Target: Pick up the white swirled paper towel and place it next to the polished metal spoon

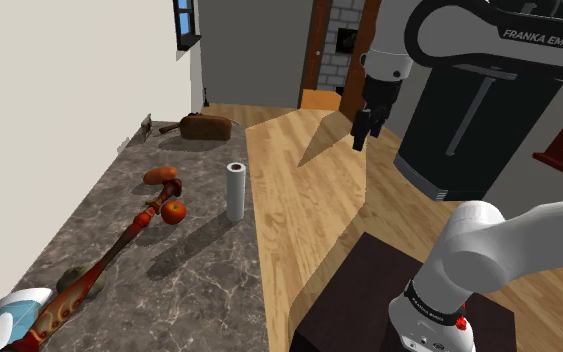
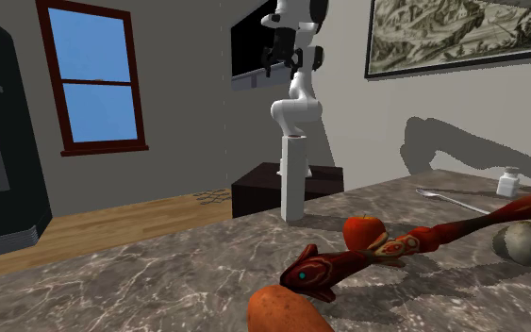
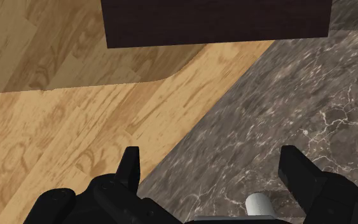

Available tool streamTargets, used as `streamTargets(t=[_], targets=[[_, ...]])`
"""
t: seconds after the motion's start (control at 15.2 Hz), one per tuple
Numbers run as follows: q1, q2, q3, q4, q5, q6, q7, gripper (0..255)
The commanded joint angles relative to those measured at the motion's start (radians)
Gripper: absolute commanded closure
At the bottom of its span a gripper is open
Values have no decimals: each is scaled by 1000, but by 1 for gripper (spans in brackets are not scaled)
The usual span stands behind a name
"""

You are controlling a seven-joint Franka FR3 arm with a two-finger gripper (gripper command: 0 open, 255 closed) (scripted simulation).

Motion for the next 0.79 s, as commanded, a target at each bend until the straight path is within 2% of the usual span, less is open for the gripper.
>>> streamTargets(t=[0.0,0.73], targets=[[0,0,0,0,0,0,0,0],[22,329,47,52,27,314,54,0]])
